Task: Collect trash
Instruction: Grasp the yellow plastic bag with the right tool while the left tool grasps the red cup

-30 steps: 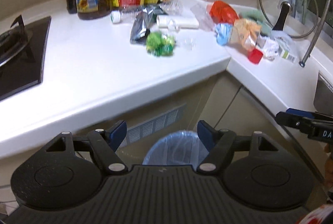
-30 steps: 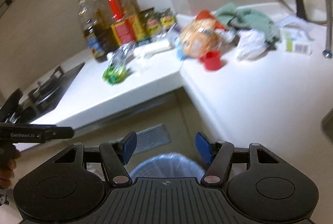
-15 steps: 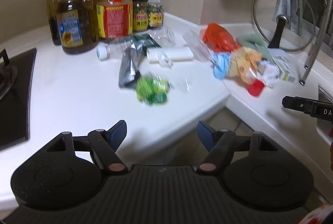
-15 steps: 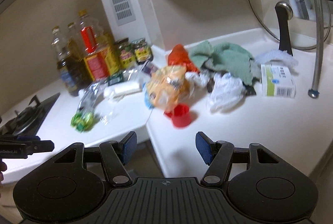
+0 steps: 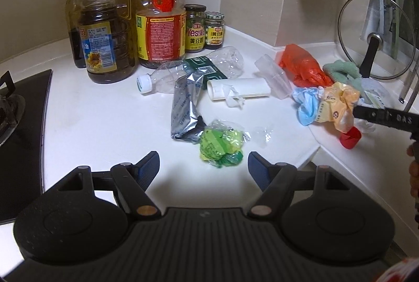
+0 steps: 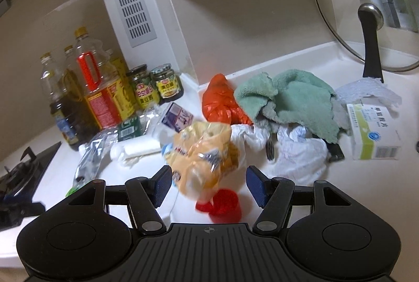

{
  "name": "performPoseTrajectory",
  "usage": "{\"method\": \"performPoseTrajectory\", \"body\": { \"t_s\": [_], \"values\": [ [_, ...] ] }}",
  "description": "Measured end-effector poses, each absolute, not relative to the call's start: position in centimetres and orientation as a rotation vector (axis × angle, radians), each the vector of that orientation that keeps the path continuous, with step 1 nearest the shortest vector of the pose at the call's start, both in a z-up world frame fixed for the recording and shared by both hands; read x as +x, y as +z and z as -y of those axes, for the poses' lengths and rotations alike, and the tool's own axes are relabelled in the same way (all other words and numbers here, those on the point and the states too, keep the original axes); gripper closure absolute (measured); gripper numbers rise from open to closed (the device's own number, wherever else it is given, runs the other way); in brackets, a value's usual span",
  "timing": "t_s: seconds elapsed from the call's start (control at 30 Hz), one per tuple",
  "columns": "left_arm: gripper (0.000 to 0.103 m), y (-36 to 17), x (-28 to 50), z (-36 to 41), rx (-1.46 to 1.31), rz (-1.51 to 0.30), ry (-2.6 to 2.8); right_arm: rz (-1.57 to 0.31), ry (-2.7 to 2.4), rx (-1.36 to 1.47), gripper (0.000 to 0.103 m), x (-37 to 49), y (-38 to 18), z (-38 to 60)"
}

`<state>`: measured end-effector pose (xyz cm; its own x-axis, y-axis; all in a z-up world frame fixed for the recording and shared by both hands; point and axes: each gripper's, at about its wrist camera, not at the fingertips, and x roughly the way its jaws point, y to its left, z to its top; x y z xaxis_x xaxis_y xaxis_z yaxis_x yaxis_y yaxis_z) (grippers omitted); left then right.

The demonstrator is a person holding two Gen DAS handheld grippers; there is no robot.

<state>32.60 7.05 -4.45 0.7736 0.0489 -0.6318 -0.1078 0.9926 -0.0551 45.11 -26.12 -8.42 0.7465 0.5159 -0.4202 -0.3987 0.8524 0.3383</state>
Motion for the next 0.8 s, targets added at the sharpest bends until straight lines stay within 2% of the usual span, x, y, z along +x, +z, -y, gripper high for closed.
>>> {"method": "performPoseTrajectory", "body": {
  "t_s": [0.4,0.5,0.57,0.8],
  "values": [
    [0.031,-4.9,33.5,-7.7,-0.093,-0.696,0.087,-0.540,0.523,0.298,0.041,47.8,-9.5,25.5],
    [0.031,-4.9,33.7,-7.4,-0.090,-0.696,0.077,-0.549,0.530,0.313,0.058,48.2,-9.6,25.7],
    [0.032,-4.9,33.9,-7.0,-0.085,-0.695,0.069,-0.539,0.536,0.332,0.065,48.3,-9.7,26.0],
    [0.032,-4.5,34.6,-5.3,-0.075,-0.677,0.022,-0.446,0.549,0.349,0.070,47.3,-8.1,27.0]
  ]
}}
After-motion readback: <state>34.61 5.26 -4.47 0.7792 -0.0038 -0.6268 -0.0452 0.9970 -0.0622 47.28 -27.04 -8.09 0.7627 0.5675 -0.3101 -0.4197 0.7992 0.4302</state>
